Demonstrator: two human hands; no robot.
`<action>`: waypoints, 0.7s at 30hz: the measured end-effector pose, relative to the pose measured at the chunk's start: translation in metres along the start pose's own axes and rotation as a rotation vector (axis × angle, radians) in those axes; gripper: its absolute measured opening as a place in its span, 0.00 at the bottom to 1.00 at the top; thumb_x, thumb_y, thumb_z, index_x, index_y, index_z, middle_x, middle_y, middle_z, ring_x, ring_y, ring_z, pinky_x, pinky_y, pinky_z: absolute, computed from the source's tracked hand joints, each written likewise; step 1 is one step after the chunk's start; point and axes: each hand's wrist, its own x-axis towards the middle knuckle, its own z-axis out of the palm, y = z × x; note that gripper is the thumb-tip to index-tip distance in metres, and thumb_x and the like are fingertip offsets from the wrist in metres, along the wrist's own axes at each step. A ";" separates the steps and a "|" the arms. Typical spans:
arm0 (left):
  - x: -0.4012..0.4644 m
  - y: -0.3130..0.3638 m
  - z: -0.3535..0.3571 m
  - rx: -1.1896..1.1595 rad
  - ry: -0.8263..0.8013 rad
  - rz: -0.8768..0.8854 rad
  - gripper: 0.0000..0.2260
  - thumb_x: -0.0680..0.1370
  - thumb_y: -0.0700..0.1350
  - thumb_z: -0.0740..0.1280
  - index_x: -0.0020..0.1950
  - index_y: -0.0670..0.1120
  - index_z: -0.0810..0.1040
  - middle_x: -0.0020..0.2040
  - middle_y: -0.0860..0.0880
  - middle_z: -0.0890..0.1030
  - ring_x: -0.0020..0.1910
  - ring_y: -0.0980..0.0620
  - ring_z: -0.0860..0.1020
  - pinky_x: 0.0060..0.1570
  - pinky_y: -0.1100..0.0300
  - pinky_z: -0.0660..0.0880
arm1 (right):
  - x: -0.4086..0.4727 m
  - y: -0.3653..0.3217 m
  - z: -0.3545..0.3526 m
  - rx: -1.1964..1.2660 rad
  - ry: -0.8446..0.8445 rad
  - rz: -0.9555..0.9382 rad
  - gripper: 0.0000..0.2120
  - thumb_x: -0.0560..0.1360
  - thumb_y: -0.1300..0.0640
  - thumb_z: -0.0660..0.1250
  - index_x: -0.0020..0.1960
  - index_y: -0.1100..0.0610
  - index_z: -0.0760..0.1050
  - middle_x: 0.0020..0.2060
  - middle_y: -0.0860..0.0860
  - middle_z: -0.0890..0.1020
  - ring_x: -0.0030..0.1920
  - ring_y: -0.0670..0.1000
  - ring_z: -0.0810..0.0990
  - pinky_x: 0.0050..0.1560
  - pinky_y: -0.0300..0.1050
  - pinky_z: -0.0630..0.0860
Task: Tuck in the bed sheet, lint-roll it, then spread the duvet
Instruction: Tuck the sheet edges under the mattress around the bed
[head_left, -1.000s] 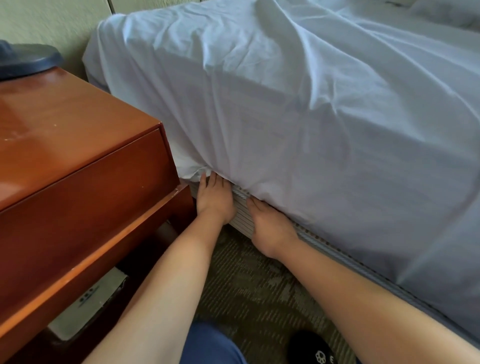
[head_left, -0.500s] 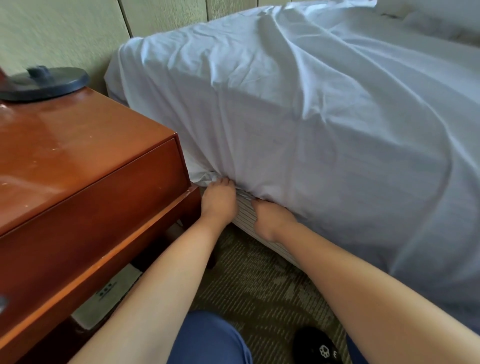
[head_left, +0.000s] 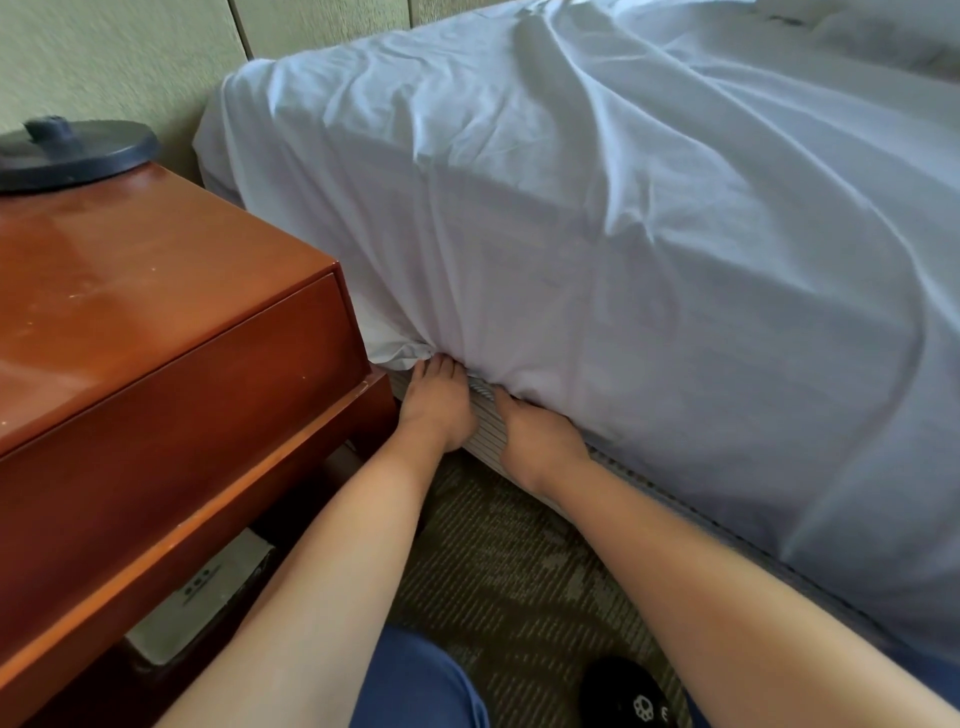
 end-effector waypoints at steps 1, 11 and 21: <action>0.000 -0.001 0.002 -0.001 -0.014 0.002 0.29 0.77 0.45 0.58 0.77 0.39 0.54 0.75 0.42 0.60 0.75 0.45 0.54 0.75 0.50 0.46 | 0.001 0.000 0.001 0.011 0.001 -0.010 0.34 0.77 0.60 0.59 0.78 0.56 0.49 0.73 0.54 0.66 0.69 0.56 0.68 0.63 0.48 0.70; 0.017 -0.009 0.001 -0.025 -0.094 0.016 0.32 0.76 0.45 0.59 0.79 0.47 0.51 0.78 0.47 0.54 0.77 0.50 0.48 0.74 0.46 0.35 | 0.011 0.003 0.010 0.021 -0.006 -0.057 0.35 0.76 0.61 0.61 0.78 0.58 0.48 0.77 0.53 0.56 0.74 0.53 0.59 0.73 0.47 0.60; 0.005 -0.005 -0.002 0.187 -0.010 -0.059 0.27 0.77 0.44 0.61 0.76 0.42 0.59 0.74 0.44 0.63 0.74 0.47 0.60 0.75 0.53 0.51 | 0.002 0.003 0.002 0.018 -0.043 -0.078 0.34 0.75 0.64 0.60 0.78 0.57 0.50 0.77 0.52 0.56 0.74 0.54 0.59 0.72 0.47 0.62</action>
